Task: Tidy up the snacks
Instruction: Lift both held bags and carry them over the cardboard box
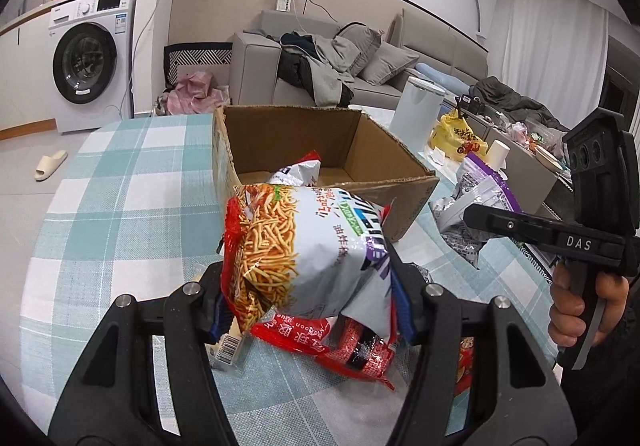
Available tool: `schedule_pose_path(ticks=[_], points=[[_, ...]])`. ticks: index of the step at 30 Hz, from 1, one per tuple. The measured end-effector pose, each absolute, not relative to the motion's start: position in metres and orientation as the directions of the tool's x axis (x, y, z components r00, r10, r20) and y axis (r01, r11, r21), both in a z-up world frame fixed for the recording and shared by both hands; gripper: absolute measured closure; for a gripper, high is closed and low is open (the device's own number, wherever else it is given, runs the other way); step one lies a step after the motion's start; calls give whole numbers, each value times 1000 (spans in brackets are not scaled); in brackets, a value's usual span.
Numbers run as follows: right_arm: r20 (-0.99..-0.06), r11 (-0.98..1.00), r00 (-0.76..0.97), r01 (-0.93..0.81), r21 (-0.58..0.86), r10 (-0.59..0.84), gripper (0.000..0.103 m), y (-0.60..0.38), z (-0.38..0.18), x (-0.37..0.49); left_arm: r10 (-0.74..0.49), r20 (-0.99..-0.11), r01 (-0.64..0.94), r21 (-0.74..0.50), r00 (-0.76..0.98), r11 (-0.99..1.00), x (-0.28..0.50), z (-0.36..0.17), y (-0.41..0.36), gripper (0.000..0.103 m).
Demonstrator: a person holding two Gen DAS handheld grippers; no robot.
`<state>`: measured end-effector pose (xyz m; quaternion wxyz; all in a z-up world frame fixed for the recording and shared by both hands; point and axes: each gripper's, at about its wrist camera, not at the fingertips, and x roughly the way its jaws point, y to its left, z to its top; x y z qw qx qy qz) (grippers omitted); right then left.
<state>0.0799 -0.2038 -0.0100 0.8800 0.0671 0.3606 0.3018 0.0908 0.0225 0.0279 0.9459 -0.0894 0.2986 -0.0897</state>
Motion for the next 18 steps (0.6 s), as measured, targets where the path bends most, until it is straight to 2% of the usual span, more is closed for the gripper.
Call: schedule_pose_path(ticks=[18], points=[[-524,802,612,-513,308,593,68,-199,25,78,-148,-499,59,-189,854,980,84,68,15,44]])
